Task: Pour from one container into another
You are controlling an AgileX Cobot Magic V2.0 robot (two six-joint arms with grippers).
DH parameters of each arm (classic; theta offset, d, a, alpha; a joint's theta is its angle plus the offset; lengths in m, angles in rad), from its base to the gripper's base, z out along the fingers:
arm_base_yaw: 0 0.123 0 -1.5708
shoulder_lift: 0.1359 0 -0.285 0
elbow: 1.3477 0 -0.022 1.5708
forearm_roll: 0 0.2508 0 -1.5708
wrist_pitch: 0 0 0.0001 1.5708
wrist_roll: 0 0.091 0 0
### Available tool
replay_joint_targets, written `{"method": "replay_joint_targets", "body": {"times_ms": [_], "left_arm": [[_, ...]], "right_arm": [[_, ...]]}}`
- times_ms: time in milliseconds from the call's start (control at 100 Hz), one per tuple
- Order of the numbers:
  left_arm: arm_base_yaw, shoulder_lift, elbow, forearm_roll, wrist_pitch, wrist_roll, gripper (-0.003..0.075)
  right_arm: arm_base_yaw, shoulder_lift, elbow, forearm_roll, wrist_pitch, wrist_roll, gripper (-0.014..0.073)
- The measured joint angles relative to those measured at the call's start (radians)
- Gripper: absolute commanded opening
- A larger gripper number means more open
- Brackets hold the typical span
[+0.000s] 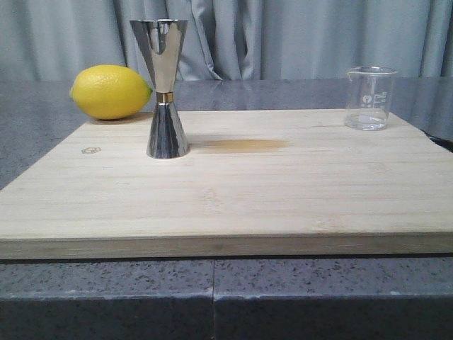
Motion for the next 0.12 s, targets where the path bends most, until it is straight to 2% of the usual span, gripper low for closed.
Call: {"method": "replay_joint_targets", "body": {"times_ms": [120], "left_arm": [[0.0,0.0,0.0,0.0,0.0,0.0,-0.0019]], "right_arm": [[0.0,0.0,0.0,0.0,0.0,0.0,-0.0064]]}}
